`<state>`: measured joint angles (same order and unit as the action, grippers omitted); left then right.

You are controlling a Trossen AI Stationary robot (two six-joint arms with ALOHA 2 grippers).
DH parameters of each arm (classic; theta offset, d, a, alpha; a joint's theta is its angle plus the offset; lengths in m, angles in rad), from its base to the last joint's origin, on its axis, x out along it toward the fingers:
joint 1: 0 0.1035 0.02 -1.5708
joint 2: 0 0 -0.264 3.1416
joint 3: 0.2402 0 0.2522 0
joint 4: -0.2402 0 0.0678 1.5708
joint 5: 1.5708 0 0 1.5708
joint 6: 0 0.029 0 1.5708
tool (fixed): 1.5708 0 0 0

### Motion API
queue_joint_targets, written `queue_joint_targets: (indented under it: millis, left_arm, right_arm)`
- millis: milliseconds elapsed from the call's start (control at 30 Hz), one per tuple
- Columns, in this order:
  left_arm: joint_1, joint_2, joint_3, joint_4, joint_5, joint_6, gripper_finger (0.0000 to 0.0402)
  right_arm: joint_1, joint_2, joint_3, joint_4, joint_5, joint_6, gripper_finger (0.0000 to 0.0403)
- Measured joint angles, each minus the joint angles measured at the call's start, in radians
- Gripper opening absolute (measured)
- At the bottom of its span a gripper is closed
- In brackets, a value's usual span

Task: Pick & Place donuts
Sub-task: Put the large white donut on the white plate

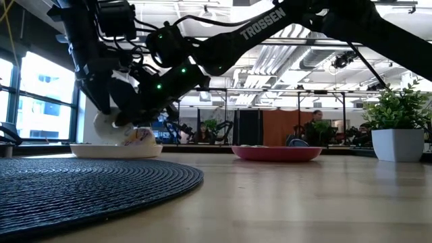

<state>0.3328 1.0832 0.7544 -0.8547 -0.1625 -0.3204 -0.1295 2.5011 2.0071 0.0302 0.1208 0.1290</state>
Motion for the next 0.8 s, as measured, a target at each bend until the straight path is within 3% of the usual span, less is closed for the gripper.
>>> queue_joint_targets:
  millis: [100, 467, 800]
  left_arm:
    - [0.0, 0.0, 0.0, -0.002, 0.0, 0.0, 0.0011]
    - [0.0, -0.006, -0.001, -0.079, -0.027, -0.005, 0.0007]
    - [0.001, -0.033, -0.001, -0.091, 0.0, 0.017, 0.0001]
  right_arm:
    - [0.0, 0.0, 0.0, 0.002, -0.01, 0.002, 0.0099]
    - [0.005, -0.005, 0.0, -0.001, -0.07, 0.02, 0.0185]
    - [0.034, -0.119, 0.004, -0.281, -0.015, -0.06, 0.0192]
